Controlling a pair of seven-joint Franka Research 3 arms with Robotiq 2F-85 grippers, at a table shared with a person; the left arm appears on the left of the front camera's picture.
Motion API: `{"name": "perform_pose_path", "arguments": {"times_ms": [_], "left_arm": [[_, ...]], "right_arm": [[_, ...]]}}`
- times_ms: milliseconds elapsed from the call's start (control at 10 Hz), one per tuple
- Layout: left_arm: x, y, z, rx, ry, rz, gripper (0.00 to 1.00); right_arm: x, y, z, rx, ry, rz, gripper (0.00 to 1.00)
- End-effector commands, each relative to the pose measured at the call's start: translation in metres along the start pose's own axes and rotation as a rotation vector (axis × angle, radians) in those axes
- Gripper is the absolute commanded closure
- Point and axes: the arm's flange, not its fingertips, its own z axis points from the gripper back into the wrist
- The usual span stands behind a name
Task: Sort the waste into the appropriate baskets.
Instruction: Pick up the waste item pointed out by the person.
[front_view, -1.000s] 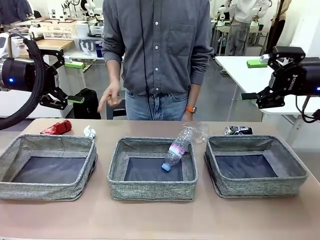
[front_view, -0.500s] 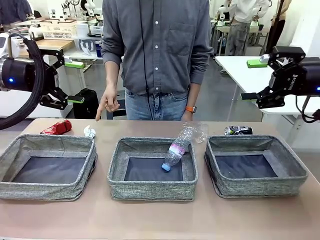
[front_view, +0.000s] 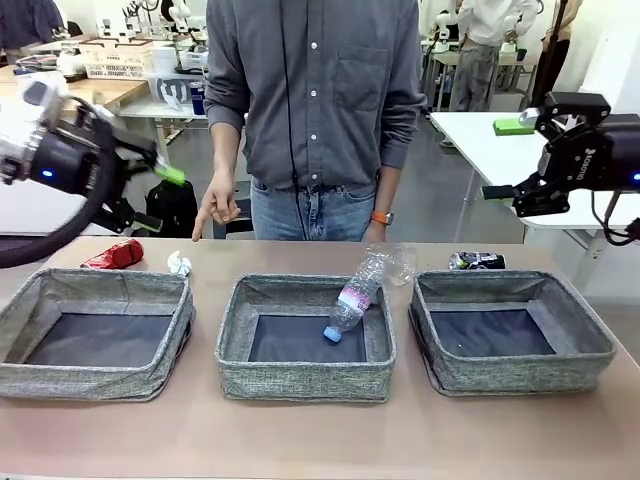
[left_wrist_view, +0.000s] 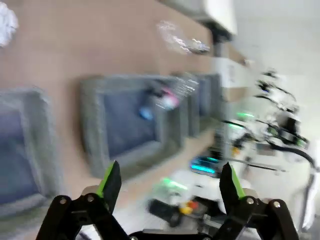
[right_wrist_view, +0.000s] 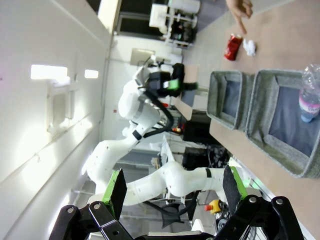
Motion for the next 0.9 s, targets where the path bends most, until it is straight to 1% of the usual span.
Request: {"name": "perform_pose_path", "arguments": {"times_ms": [0, 100, 200, 300, 400, 600, 700, 800], "left_arm": [[0.034, 0.018, -0.027, 0.856, -0.124, -0.186, 0.0], [0.038, 0.018, -0.03, 0.948, -0.16, -0.218, 0.0], [0.041, 0.016, -0.03, 0.979, -0.214, -0.228, 0.0], [0.038, 0.008, -0.02, 0.795, -0.254, -0.116, 0.0], [0.043, 0.021, -0.032, 0.463, -0.083, -0.217, 0.0], [0.043, 0.021, -0.032, 0.463, -0.083, -0.217, 0.0], [0.045, 0.016, -0.033, 0.566, -0.148, -0.228, 0.0], [0.072, 0.023, -0.045, 0.684, -0.077, -0.167, 0.0]], "right_arm": [[0.003, 0.003, -0.002, 0.019, -0.008, -0.01, 0.0], [0.003, 0.003, -0.002, 0.019, -0.008, -0.01, 0.0], [0.003, 0.003, -0.002, 0.019, -0.008, -0.01, 0.0], [0.003, 0.003, -0.002, 0.019, -0.008, -0.01, 0.0], [0.003, 0.003, -0.002, 0.019, -0.008, -0.01, 0.0], [0.003, 0.003, -0.002, 0.019, -0.008, -0.01, 0.0], [0.003, 0.003, -0.002, 0.019, -0.008, -0.01, 0.0], [0.003, 0.003, -0.002, 0.019, -0.008, -0.01, 0.0]]}}
